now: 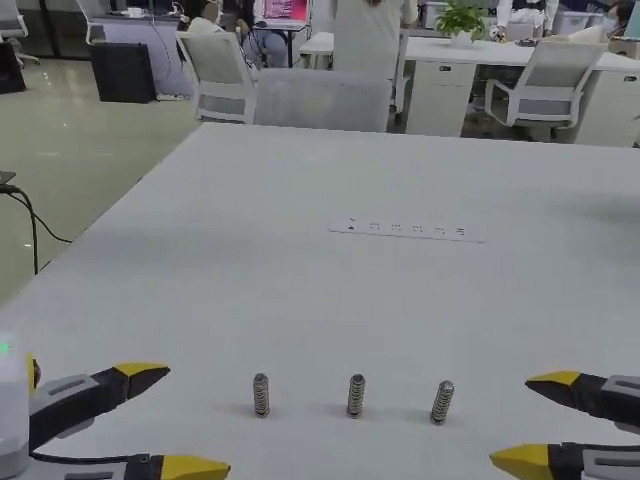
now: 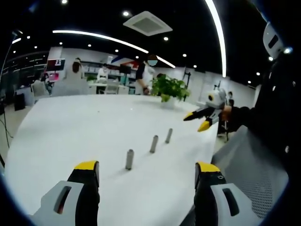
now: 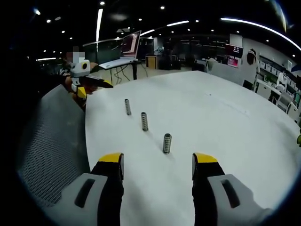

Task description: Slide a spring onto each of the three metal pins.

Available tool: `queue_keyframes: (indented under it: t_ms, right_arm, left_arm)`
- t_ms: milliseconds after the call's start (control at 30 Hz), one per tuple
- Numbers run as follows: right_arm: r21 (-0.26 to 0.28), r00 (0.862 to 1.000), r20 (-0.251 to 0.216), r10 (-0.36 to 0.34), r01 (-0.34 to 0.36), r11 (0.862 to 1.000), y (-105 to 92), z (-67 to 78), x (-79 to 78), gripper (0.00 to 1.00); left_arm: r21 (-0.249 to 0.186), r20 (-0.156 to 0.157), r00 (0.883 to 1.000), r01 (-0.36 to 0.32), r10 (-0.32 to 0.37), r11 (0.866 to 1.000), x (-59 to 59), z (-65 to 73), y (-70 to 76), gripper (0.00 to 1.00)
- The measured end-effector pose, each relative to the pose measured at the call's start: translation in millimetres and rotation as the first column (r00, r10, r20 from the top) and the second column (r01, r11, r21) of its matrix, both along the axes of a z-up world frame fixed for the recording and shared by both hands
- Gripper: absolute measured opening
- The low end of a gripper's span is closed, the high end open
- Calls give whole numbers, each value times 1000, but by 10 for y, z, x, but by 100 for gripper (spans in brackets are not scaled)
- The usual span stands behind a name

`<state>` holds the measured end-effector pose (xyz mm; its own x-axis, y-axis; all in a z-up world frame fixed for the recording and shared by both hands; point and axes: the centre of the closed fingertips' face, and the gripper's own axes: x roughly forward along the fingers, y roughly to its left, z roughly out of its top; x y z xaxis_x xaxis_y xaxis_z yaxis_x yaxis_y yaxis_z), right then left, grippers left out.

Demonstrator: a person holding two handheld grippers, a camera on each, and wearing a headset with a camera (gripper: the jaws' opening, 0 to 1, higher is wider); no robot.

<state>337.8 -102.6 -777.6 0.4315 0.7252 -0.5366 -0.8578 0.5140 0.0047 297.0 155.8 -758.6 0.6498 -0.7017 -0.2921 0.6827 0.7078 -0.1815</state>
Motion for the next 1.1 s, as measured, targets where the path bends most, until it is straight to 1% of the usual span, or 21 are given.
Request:
queue_keyframes:
  t_ms: [300,467,1100]
  right_arm:
    - [-4,1000,-8,3,-3,1000,26,-46,-14,58]
    - [-11,1000,-12,4,-4,1000,35,-68,-17,59]
    - [-16,1000,-13,9,-10,1000,43,-75,-33,59]
  left_arm:
    - [-7,0,1000,4,-4,1000,0,-20,-12,81]
    - [-4,-4,1000,9,-9,1000,0,-44,-17,81]
    - [-1,-5,1000,2,-2,1000,1,-50,-7,81]
